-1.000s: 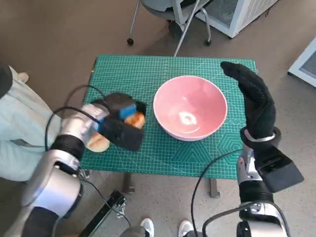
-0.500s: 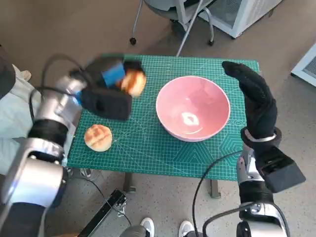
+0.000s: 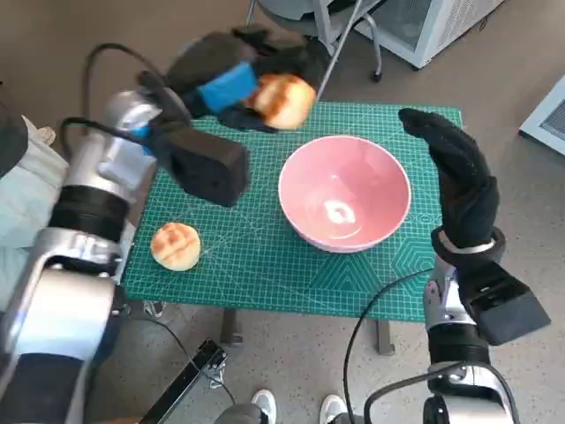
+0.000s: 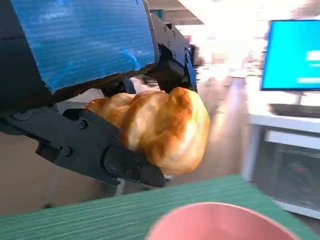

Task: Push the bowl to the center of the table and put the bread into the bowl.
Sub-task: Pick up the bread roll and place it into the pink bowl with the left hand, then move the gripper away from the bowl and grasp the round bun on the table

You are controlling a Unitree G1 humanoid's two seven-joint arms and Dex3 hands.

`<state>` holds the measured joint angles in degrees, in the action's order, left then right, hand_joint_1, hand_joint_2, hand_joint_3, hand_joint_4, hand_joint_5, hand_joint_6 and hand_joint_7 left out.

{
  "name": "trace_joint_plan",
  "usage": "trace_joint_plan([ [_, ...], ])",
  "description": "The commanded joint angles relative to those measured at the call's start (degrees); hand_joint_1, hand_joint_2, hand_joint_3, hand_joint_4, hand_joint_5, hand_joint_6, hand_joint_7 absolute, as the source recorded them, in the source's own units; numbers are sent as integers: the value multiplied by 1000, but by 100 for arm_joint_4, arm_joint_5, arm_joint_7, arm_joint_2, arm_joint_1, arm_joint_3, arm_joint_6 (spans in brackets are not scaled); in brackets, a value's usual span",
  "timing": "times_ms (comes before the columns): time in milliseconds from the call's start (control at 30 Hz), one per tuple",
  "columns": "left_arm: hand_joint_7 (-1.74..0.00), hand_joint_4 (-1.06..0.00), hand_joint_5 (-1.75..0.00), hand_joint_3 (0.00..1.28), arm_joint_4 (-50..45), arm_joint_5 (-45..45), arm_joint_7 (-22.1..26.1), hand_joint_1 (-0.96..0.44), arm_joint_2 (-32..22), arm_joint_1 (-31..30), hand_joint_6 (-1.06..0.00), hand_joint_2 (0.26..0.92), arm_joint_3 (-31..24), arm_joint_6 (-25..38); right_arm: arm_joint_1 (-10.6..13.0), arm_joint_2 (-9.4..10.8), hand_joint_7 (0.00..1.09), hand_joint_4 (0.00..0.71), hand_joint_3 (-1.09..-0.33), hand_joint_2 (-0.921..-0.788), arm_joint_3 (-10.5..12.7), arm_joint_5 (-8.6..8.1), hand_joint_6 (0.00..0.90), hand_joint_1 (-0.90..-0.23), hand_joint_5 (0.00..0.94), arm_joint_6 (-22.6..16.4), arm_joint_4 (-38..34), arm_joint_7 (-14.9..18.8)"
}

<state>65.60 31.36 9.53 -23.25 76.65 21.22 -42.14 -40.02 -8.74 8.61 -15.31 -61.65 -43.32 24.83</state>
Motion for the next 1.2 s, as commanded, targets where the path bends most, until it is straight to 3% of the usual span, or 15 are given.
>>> trace_joint_plan([
  [33, -1141, -621, -1196, 69, 105, 154, -77, 0, 299, 117, -690, 921, 185, -11, 151, 13, 816, 294, -722, -921, -17, -37, 2, -618, 1, 57, 3, 74],
  [267, -1187, -627, -1184, 82, 327, 559, -343, -2, 707, 59, -655, 921, 589, 37, 225, 1, 814, 299, -726, -921, -17, -10, 2, -590, 4, 37, 78, 43],
  [367, -1214, -601, -1206, 102, 458, 553, -138, -2, 867, -1, -633, 921, 645, 232, 263, -6, 813, 300, -727, -921, -12, -20, 2, -585, 4, 38, 112, 44],
  [433, -1375, -458, -1340, 231, 536, 487, 203, -2, 954, -39, -484, 921, 649, 458, 284, -13, 813, 301, -727, -921, -9, -25, 2, -585, 4, 32, 128, 49],
  [467, -1032, -305, -960, 231, 561, 463, 370, -42, 986, -52, -310, 873, 655, 566, 293, -17, 813, 301, -727, -921, -7, -28, 3, -586, 4, 30, 136, 52],
  [500, -897, -264, -794, 215, 598, 454, 622, -56, 1031, -43, -250, 864, 676, 744, 307, -23, 812, 301, -727, -921, -6, -39, 3, -587, 4, 34, 155, 58],
  [533, -638, -169, -516, 178, 617, 446, 800, -74, 1061, -37, -160, 836, 688, 868, 318, -27, 812, 302, -726, -921, -5, -46, 3, -589, 4, 38, 172, 62],
  [600, -364, -69, -216, 132, 615, 440, 1117, -97, 1083, -21, -65, 802, 714, 1066, 347, -34, 812, 302, -726, -921, -5, -61, 3, -593, 5, 60, 227, 63],
  [800, -300, -8, -28, 65, 384, 192, 1633, -163, 995, -122, -8, 781, 540, 1233, 418, -61, 811, 303, -725, -921, 4, -99, 2, -597, 4, 120, 351, 65],
  [1000, -294, 0, -2, 49, 71, 74, 1522, -250, 737, -354, 0, 787, 433, 883, 455, -42, 812, 311, -716, -921, 9, -116, 7, -601, 8, 201, 458, 43],
  [1200, -276, 1, 1, 45, -766, -103, 1520, -264, 139, -818, 1, 798, 237, 308, 472, -4, 811, 316, -709, -921, 15, -127, 11, -596, 10, 236, 492, 33],
])
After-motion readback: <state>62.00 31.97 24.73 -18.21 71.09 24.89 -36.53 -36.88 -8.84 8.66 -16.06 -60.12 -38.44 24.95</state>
